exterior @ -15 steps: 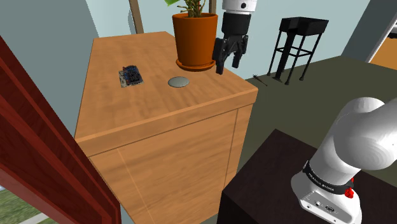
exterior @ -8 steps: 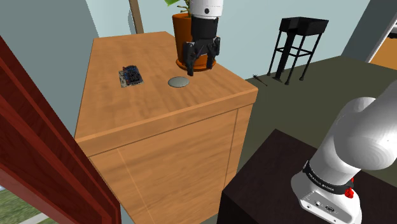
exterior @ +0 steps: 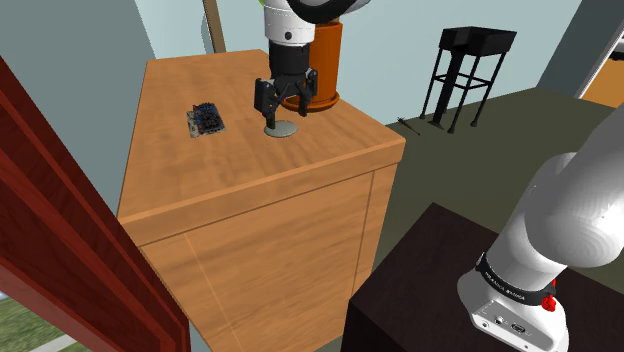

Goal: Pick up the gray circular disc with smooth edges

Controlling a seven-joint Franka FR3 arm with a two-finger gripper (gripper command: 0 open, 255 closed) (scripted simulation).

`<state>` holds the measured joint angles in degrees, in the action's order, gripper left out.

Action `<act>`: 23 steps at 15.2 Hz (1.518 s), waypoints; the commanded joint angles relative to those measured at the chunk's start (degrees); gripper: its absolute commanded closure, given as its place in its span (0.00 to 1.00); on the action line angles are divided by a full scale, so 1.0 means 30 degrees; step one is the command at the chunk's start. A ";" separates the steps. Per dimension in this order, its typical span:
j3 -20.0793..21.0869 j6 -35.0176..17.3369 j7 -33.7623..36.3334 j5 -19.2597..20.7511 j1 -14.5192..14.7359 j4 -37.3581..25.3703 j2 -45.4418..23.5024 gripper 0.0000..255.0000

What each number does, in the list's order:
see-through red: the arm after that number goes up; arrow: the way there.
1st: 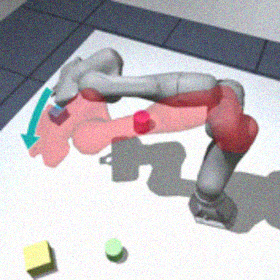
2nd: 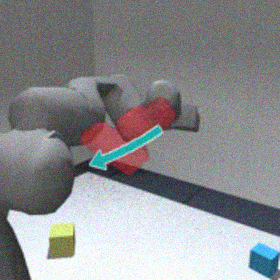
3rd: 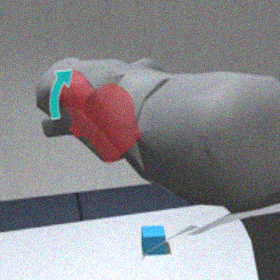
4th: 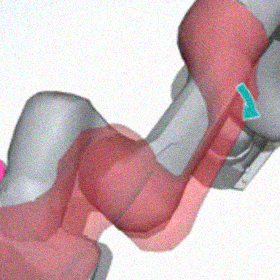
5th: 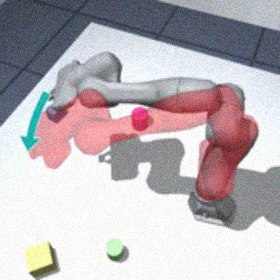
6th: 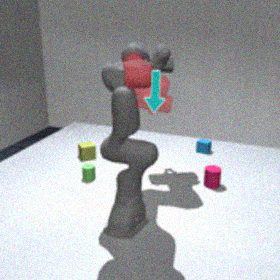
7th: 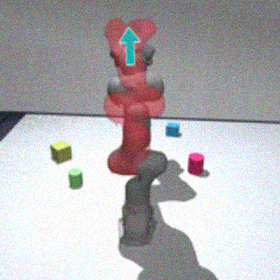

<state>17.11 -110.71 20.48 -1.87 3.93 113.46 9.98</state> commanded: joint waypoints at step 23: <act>-0.0012 0.0855 0.0012 0.0032 -0.0015 -0.0916 -0.0043 1.00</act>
<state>17.13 -109.04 20.57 -1.78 3.92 111.61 9.87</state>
